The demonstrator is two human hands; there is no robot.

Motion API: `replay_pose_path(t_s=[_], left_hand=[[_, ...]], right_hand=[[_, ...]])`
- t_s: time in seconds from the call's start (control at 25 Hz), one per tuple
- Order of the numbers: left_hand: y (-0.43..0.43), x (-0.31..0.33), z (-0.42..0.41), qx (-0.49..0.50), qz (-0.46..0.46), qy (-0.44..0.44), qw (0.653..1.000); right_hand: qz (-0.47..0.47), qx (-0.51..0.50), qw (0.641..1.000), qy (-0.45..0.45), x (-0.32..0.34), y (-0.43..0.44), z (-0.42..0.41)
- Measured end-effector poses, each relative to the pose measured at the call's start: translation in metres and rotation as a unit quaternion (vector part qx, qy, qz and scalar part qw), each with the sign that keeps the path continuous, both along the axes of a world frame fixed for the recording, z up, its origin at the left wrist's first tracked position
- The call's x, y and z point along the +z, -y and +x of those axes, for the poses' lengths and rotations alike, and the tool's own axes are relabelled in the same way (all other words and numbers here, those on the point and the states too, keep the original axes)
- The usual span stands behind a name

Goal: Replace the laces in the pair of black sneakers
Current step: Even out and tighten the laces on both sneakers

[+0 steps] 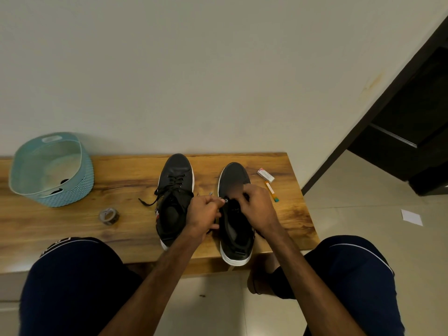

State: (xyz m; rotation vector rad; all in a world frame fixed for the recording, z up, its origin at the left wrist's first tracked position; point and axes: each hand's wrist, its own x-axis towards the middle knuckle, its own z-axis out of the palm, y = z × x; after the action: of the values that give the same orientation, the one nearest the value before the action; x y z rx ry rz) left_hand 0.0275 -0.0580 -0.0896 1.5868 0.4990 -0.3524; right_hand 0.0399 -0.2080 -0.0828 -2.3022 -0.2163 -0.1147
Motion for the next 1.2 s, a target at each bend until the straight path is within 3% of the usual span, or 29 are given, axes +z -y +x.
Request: replay_pose_path(t_s=[0.24,0.88,1.08,1.2], left_hand=[[0.001,0.001,0.002,0.010,-0.020,-0.018,1.000],[-0.002,-0.002,0.003,-0.002,-0.018,-0.015,1.000],[-0.005,-0.004,0.002,-0.019,-0.020,-0.010,1.000],[-0.003,-0.006,0.001,-0.041,-0.020,0.014,0.999]], right_hand=[[0.093,-0.009,0.995,-0.036,-0.007,0.000,-0.003],[-0.089,0.010,0.994,0.068,-0.004,-0.012,-0.017],[-0.095,-0.020,0.992,0.086,0.001,-0.019,-0.024],[-0.074,-0.048,0.996,0.032,0.006,-0.016,-0.023]])
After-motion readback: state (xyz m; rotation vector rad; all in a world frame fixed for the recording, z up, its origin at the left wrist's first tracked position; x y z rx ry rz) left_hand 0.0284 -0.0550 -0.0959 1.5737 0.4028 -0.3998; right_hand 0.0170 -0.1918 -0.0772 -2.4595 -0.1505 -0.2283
